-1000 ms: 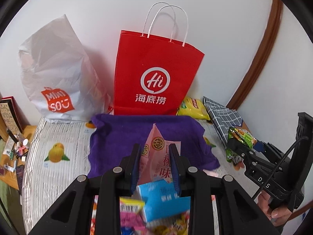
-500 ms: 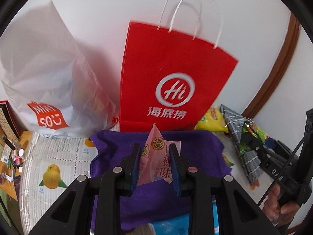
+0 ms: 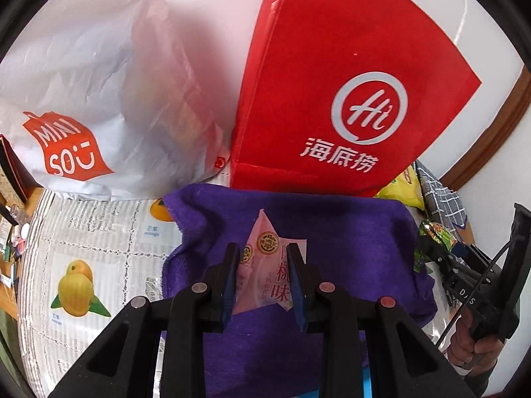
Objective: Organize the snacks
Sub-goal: 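Carry both held packets up and over the purple towel, then lower the green pack onto the purple towel and open the right gripper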
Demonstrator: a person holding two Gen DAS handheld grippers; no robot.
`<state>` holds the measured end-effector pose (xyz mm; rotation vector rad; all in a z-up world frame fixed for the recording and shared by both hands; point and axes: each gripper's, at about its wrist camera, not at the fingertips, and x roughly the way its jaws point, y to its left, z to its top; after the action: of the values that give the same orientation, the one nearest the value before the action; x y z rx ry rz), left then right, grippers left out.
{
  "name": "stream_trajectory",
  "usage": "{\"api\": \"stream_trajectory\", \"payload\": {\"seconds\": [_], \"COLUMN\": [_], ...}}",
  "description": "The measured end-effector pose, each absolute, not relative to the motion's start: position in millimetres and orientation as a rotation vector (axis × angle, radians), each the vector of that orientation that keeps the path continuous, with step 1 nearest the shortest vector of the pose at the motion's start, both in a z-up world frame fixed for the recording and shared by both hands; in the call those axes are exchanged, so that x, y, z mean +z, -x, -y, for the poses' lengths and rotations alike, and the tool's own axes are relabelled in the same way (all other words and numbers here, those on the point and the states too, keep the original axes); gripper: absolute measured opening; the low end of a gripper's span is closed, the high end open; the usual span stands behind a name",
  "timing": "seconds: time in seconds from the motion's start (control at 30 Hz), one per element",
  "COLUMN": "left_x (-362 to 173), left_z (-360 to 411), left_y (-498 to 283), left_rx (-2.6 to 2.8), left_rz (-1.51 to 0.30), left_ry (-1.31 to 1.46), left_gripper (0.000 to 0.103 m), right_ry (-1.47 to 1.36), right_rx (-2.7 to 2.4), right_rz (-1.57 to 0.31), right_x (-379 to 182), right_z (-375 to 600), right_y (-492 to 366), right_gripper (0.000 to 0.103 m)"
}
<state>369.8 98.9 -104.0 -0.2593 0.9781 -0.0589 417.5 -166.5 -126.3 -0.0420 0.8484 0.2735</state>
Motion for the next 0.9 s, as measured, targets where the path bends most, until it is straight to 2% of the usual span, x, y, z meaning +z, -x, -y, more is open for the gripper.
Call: {"api": "stream_trajectory", "payload": {"seconds": [0.9], "left_x": [-134], "left_z": [-83], "left_y": [-381], "left_rx": [-0.055], "left_rz": [-1.129], "left_ry": [0.208], "left_gripper": [0.027], "right_ry": [0.163], "right_rx": [0.341], "right_rz": [-0.976], "right_x": [-167], "right_z": [131], "right_y": [-422], "right_gripper": [0.057]}}
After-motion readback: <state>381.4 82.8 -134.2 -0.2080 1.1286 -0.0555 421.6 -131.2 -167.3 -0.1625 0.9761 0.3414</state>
